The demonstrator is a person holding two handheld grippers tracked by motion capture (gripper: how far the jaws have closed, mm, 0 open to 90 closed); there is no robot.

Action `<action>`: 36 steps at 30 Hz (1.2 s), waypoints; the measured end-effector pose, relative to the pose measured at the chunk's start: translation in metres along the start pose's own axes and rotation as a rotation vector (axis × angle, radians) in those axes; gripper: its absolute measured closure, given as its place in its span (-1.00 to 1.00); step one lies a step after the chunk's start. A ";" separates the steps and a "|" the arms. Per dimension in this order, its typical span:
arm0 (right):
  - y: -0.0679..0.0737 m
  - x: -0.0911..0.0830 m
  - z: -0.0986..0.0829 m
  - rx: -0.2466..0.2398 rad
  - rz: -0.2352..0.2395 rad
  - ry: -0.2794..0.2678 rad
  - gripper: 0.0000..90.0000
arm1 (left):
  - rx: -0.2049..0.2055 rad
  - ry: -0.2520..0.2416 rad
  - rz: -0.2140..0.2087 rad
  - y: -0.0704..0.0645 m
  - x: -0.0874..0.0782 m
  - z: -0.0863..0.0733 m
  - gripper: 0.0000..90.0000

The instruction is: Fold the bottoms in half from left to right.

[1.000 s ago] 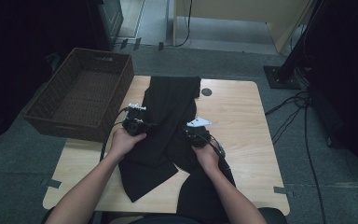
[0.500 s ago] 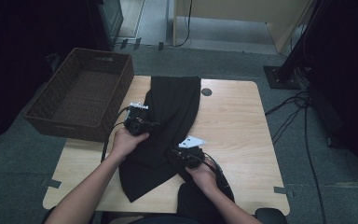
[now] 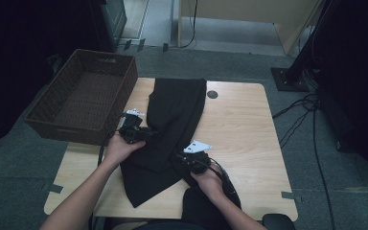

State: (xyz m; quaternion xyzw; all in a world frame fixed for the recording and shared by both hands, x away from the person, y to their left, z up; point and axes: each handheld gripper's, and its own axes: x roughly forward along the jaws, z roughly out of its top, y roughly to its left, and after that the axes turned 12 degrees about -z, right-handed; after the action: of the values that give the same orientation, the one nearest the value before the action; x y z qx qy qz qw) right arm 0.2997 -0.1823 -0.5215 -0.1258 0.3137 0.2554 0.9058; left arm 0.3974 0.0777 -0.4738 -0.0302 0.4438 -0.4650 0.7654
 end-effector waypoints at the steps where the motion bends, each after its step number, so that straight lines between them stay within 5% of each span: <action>1: 0.000 0.000 0.000 0.005 0.001 0.000 0.76 | -0.009 0.009 -0.010 0.001 -0.001 -0.003 0.15; 5: -0.002 0.000 0.000 0.016 0.006 0.001 0.72 | -0.034 0.085 -0.111 0.003 0.001 -0.012 0.61; 8: -0.004 0.001 0.001 0.024 0.003 0.002 0.60 | -0.006 0.120 -0.139 -0.004 0.002 -0.015 1.00; 13: -0.015 -0.001 0.003 0.051 -0.014 -0.001 0.34 | 0.014 0.082 -0.200 -0.020 -0.005 -0.012 1.00; 17: -0.029 -0.011 0.007 0.074 -0.047 -0.031 0.30 | 0.035 0.038 -0.225 -0.033 -0.012 -0.007 1.00; 21: -0.041 -0.011 0.002 0.076 -0.073 0.009 0.29 | 0.054 0.018 -0.244 -0.045 -0.011 -0.001 1.00; 30: -0.052 -0.015 0.015 0.144 -0.086 -0.049 0.27 | 0.067 0.039 -0.281 -0.065 0.024 0.000 1.00; 36: -0.063 -0.015 0.030 0.182 -0.109 -0.078 0.25 | 0.047 0.061 -0.279 -0.064 0.052 -0.002 1.00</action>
State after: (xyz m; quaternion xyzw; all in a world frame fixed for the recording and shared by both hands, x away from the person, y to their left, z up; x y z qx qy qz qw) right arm 0.3387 -0.2293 -0.4847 -0.0496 0.2927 0.1811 0.9376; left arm 0.3614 0.0041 -0.4793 -0.0594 0.4473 -0.5780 0.6800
